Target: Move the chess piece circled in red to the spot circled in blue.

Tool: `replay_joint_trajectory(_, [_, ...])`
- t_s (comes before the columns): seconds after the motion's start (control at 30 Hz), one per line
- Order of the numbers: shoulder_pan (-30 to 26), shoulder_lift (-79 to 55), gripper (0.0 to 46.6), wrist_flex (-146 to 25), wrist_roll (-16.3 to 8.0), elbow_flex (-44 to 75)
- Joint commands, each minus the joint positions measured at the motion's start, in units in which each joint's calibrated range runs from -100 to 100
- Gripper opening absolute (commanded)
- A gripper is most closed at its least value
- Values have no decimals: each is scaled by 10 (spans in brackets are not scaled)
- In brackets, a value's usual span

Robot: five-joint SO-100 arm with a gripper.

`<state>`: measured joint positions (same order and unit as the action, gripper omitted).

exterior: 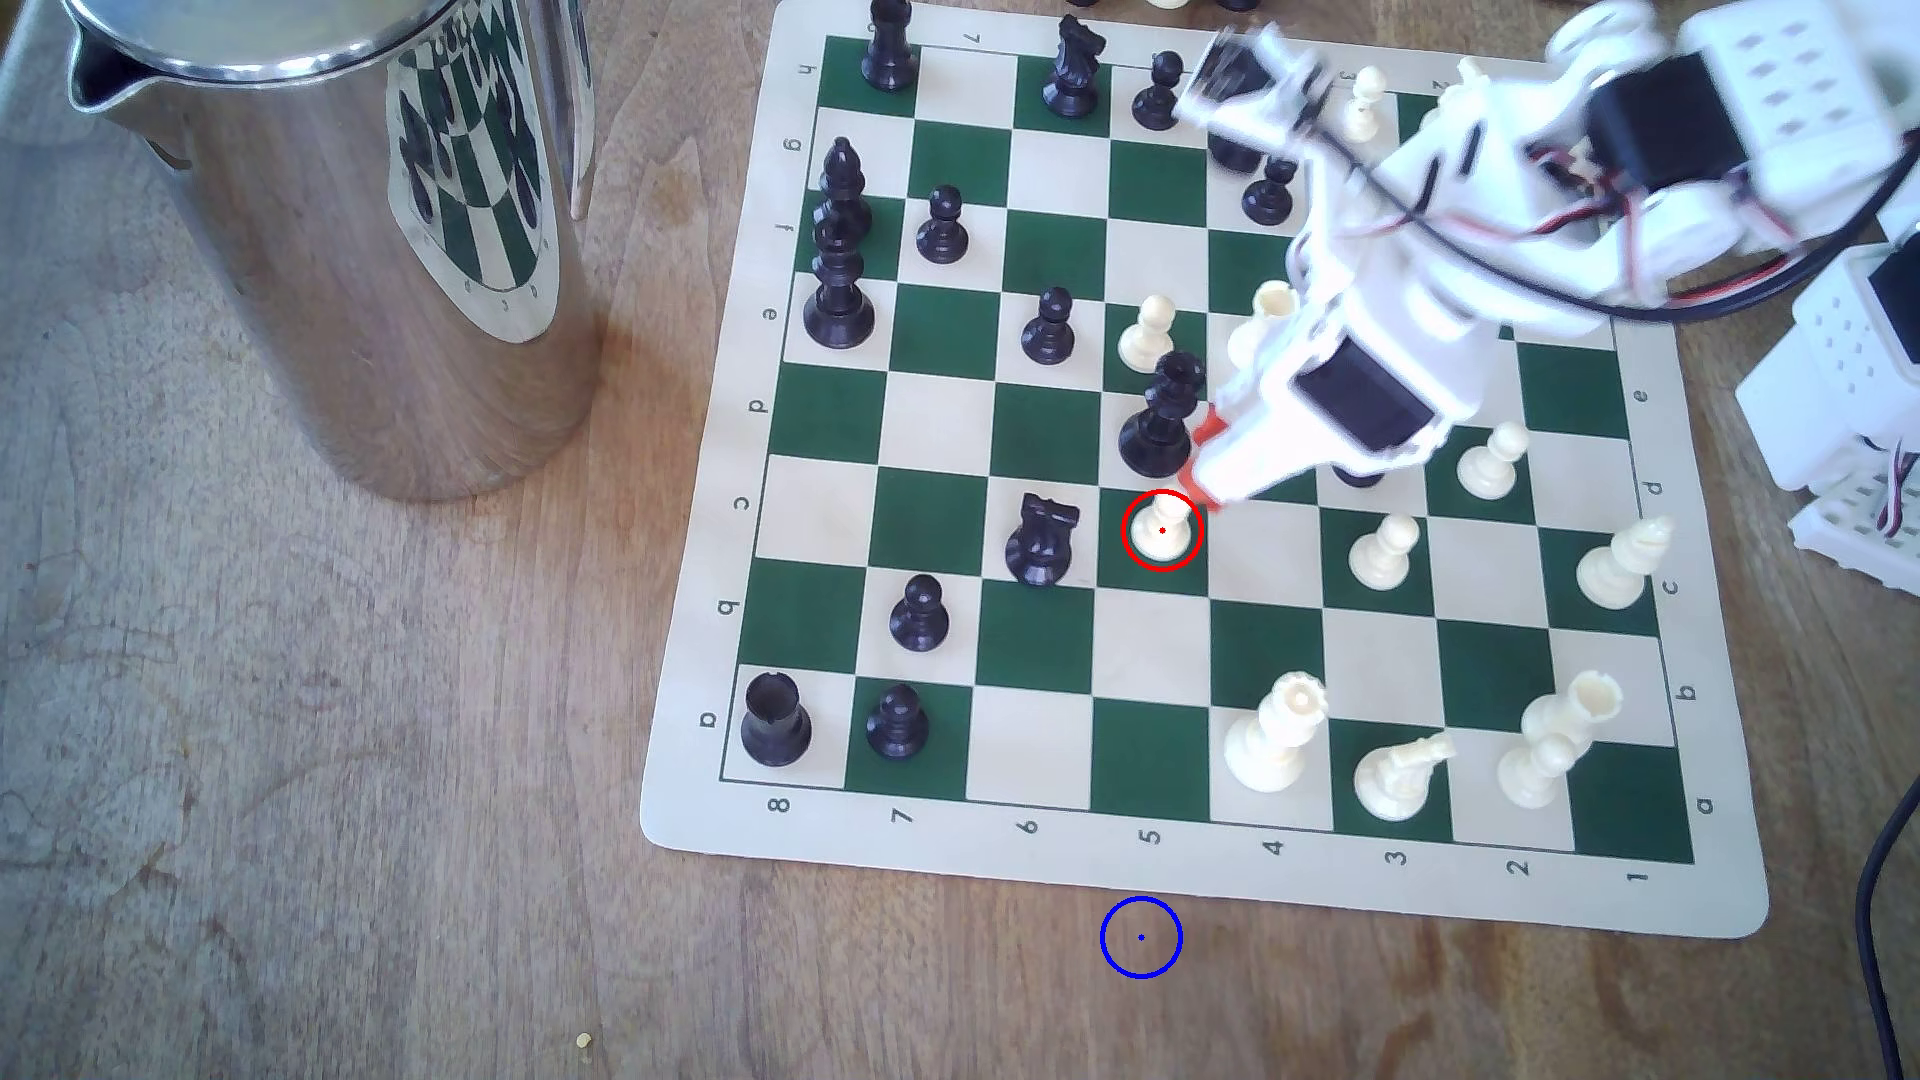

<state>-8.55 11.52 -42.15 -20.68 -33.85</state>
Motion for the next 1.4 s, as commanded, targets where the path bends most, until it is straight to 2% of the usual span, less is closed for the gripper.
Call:
replay_joint_trajectory(0.0, [5,-12,104,16,0,56])
replay_joint_trajectory(0.13, [7,-35,121,29,-1,57])
replay_joint_trajectory(0.63, [9,-69,123,51,-1,59])
replay_joint_trajectory(1.1, [1,-84,53,52,0,64])
replay_joint_trajectory(1.27, [-2,-85,5,52,1,65])
replay_joint_trajectory(1.37, [-4,-84,3,52,1,65])
